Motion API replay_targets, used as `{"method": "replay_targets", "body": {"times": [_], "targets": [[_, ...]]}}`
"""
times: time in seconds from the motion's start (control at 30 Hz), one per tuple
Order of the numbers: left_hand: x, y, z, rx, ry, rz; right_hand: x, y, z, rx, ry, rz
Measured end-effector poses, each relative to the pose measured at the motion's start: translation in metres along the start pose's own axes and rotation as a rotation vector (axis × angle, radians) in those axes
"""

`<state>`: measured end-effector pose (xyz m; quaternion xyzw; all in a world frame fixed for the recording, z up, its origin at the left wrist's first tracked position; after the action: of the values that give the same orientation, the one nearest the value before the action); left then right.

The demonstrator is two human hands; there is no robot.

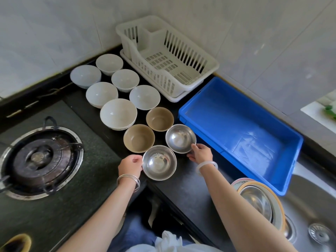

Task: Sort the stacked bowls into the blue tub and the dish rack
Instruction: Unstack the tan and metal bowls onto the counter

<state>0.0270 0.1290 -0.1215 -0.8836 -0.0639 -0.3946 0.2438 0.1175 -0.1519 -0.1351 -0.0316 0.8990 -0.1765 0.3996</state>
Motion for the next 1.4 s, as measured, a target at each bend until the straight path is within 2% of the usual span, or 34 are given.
{"method": "replay_targets", "body": {"times": [0.17, 0.33, 0.5, 0.6, 0.67, 0.87, 1.1, 1.2, 1.4], "targets": [[0.023, -0.004, -0.007, 0.02, 0.128, 0.23, -0.006, -0.014, -0.015, -0.005, -0.077, -0.132], [0.055, 0.017, -0.029, -0.05, 0.209, 0.226, -0.015, -0.062, -0.038, 0.095, -0.22, -0.174], [0.088, 0.099, -0.065, -0.255, 0.35, 0.266, 0.008, -0.156, -0.069, 0.393, -0.263, -0.286], [0.092, 0.16, -0.099, -0.409, 0.435, 0.369, 0.045, -0.217, -0.095, 0.601, -0.225, -0.343], [0.087, 0.196, -0.122, -0.502, 0.476, 0.447, 0.073, -0.243, -0.107, 0.676, -0.192, -0.409], [0.069, 0.264, -0.173, -0.696, 0.51, 0.556, 0.124, -0.261, -0.115, 0.682, -0.031, -0.481], [0.065, 0.287, -0.182, -0.611, 0.689, 0.779, 0.121, -0.258, -0.109, 0.693, -0.047, -0.392], [0.064, 0.289, -0.181, -0.6, 0.71, 0.787, 0.121, -0.263, -0.112, 0.728, -0.072, -0.367], [0.063, 0.291, -0.178, -0.602, 0.725, 0.792, 0.113, -0.273, -0.121, 0.798, -0.118, -0.492]]}}
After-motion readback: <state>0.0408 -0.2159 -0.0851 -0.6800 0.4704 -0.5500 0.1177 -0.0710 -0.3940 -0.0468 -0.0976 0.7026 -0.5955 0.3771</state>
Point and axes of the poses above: each hand's wrist, its own z-axis towards the middle knuckle, its own y-axis out of the palm, x = y × z, the point moved 9 cm from there along z, towards the middle knuckle
